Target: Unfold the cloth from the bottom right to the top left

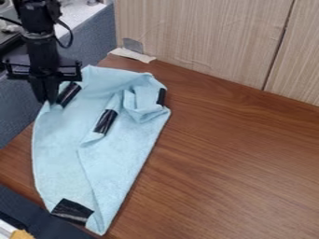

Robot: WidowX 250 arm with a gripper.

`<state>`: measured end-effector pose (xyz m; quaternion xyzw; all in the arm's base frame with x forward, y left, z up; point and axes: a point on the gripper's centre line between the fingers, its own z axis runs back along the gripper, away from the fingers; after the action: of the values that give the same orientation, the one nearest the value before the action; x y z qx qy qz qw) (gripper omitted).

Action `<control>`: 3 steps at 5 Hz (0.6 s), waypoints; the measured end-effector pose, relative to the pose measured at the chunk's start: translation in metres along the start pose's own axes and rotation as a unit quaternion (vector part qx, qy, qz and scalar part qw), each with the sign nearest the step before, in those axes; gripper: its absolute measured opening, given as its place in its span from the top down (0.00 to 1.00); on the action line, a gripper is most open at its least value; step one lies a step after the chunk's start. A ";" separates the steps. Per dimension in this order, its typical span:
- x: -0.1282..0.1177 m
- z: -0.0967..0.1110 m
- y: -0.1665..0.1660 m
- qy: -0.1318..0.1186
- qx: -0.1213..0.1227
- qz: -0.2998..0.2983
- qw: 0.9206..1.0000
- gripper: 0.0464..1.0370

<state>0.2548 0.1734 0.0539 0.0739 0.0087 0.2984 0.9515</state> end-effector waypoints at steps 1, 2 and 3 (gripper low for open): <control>-0.001 -0.003 0.002 0.007 0.009 0.009 1.000 0.57; -0.001 -0.004 0.006 0.009 0.009 0.016 1.000 0.26; -0.002 -0.003 0.009 0.010 0.007 0.014 1.000 0.04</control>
<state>0.2483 0.1801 0.0517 0.0780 0.0191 0.3123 0.9466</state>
